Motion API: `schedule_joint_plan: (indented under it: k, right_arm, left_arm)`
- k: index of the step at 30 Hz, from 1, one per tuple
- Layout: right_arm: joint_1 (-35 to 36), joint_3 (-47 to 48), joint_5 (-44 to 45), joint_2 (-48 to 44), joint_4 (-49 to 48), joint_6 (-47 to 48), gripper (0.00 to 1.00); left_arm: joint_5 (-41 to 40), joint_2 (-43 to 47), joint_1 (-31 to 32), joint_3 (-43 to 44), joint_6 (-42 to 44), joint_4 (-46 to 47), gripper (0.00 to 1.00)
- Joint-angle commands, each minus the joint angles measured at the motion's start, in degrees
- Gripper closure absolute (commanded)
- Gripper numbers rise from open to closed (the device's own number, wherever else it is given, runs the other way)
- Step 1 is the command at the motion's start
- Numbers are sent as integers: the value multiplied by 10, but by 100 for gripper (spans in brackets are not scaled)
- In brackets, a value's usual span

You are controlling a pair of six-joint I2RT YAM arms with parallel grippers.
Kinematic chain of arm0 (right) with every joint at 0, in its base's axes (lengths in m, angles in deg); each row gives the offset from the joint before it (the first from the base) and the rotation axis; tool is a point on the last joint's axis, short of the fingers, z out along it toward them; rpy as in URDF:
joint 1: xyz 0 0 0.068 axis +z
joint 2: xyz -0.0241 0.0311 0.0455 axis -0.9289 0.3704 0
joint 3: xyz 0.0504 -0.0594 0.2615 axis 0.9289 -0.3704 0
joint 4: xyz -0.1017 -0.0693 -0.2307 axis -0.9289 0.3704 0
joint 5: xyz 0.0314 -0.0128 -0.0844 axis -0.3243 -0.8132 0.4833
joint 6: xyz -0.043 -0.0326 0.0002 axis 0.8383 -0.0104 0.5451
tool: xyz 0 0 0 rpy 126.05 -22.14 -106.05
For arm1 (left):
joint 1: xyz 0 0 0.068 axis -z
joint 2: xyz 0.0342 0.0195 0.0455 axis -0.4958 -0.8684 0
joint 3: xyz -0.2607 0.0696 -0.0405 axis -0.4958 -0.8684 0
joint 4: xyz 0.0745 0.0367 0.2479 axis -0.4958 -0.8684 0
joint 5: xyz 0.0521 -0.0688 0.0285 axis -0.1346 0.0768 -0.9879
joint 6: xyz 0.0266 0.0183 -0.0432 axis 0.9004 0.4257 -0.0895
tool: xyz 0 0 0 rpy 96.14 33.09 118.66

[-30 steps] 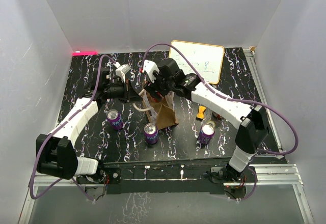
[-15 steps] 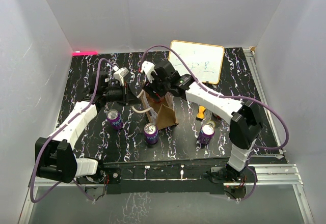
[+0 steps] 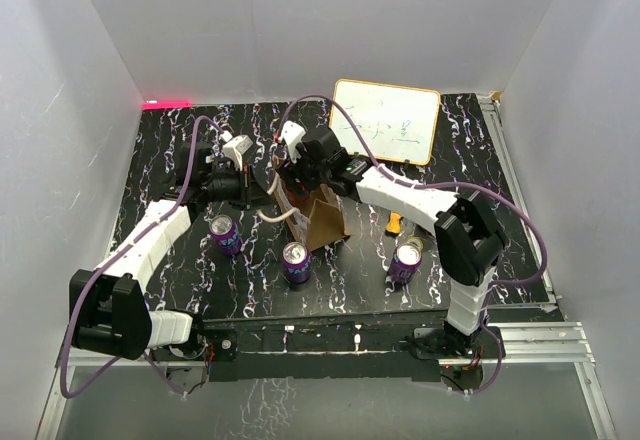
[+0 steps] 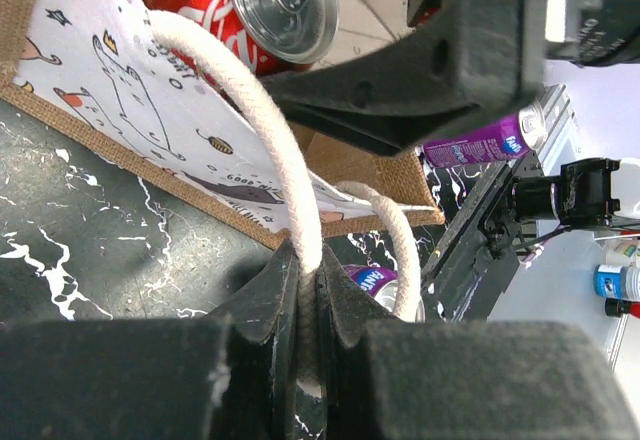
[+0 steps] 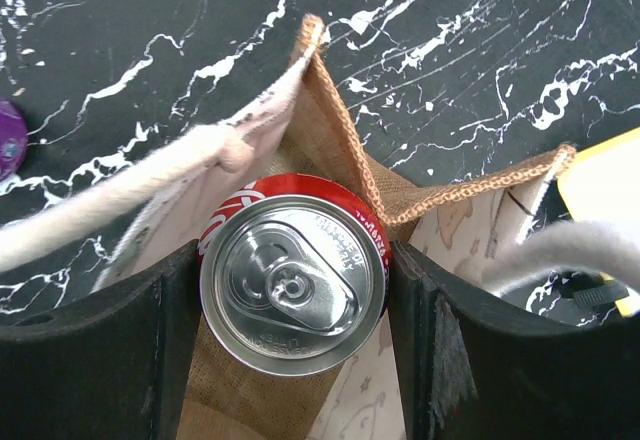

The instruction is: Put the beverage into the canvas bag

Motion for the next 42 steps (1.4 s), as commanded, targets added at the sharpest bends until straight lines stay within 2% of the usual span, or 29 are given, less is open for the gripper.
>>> schedule_joint_plan:
  k: [1,20,28,35,42]
  right_arm:
    - [-7,2,29,-3,-117,-20,92]
    - [-14,43,95,60,-132,-65,92]
    - [-15,41,35,77,-120,-70,92]
    - [-15,36,1,81,-108,-67,77]
    - [-14,43,-50,75,-102,-62,70]
  left_arm:
    - [6,17,-3,-12,14,0,100]
    - [21,-6,-2,-3,41,-45,100]
    - [-11,-4,-3,-3,42,-37,100]
    - [-22,-14,-2,2,47,-39,100]
    - [-49,-32,-2,13,49,-49,100]
